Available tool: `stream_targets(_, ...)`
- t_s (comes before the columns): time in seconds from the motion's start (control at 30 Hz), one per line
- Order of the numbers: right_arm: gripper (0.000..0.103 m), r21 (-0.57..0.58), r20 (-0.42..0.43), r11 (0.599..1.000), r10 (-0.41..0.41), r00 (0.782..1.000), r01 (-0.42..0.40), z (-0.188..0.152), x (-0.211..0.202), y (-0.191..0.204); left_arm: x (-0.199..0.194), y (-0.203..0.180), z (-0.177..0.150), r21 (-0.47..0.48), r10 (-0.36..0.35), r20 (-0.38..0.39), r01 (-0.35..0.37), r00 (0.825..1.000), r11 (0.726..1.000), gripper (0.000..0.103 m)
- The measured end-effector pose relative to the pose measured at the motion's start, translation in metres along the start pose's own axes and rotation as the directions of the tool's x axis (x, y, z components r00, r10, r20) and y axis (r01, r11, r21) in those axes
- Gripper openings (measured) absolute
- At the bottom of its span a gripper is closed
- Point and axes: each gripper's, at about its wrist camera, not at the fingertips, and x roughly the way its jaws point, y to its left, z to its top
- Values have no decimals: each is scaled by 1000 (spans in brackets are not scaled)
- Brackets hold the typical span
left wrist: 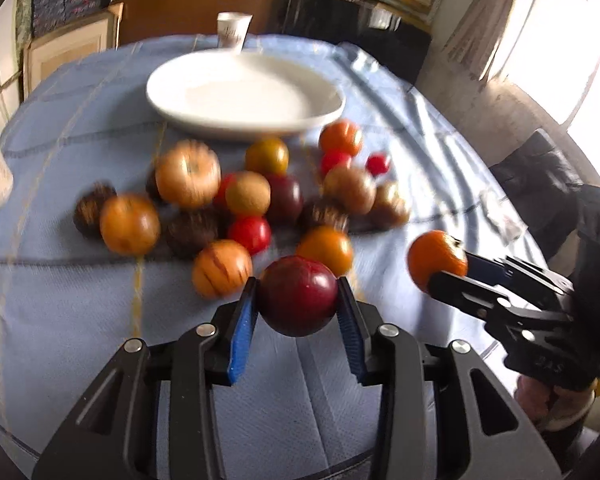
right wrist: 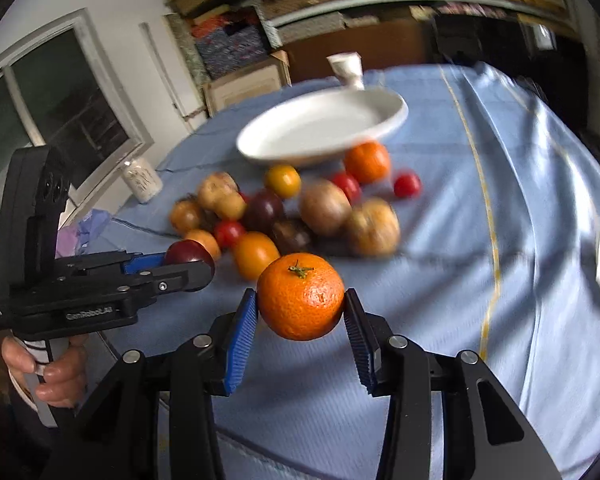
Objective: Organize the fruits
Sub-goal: 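Grasp and lift the dark red plum with the left gripper while the right gripper lifts the orange, then open the left gripper over the plate while the right gripper releases the orange there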
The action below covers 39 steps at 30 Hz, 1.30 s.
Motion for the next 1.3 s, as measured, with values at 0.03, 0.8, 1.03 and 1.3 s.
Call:
stream_targets(0.03,44,-12,14,1000,-3,1000,3,10,1,2,-5,2,7,5,0,16,0,1000,1000,38)
stream_targets(0.8,54,31,-112,996,-78,991,82,137,156,-7,118,88,172,-47,114,-140,-122,984,991,53)
stream_targets(1.03,59,9,64,1000,-7,998,6,128,86,-4,46,87,147,-67,174,47,-171,984,983,96)
stream_targets(1.3,63,48,92,998,-50,995,45,83,55,-37,16,101,71,-203,254,107,-229,961,952,99)
